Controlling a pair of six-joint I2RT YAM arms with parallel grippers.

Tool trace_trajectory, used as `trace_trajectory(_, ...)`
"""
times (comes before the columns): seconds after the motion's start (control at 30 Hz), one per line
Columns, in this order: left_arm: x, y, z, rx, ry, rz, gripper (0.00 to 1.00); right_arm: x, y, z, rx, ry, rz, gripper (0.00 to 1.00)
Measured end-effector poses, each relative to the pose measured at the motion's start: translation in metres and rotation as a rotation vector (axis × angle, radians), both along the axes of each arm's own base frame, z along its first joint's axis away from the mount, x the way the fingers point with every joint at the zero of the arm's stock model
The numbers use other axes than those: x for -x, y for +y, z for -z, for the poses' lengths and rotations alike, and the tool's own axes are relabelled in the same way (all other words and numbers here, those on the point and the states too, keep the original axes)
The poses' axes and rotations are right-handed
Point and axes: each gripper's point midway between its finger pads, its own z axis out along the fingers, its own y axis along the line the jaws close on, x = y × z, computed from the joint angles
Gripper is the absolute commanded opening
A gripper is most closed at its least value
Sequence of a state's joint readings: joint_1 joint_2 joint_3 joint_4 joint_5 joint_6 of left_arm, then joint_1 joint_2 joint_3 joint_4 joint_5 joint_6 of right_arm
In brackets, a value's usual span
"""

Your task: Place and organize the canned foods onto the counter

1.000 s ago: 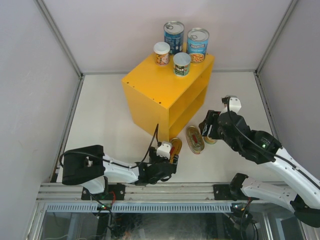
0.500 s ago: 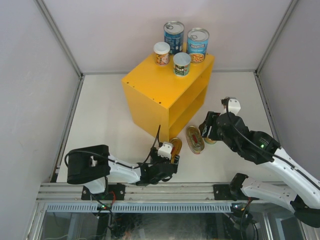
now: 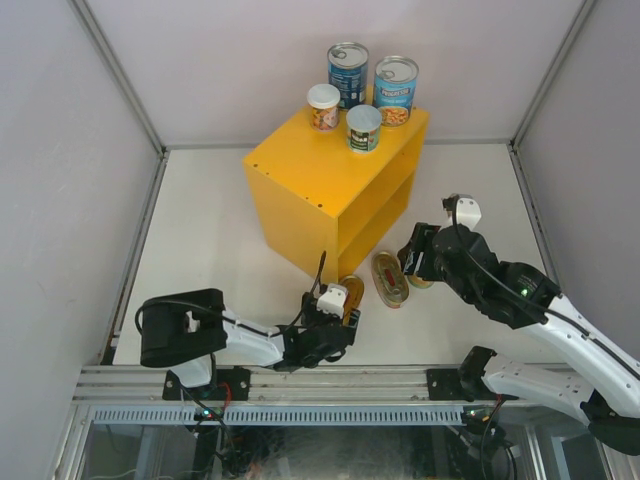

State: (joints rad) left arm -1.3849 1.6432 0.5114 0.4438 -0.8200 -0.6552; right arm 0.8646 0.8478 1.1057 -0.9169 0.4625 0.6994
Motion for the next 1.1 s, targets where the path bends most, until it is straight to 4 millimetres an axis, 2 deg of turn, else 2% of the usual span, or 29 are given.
trace_trajectory(0.43,-0.007,-0.001,0.002,-0.031,-0.017,-0.009,0.91,0.001,0.004,0.007,0.002,0.018,-0.015,0.60)
trace_trajectory(0.8,-0.009,-0.008,0.003,-0.048,-0.021,0.012,0.63,0.006,0.000,0.008,-0.012,0.012,-0.020,0.60)
trace_trajectory(1.1,-0.005,-0.007,0.001,-0.079,-0.004,0.047,0.32,0.013,-0.009,0.007,-0.042,-0.005,-0.009,0.60)
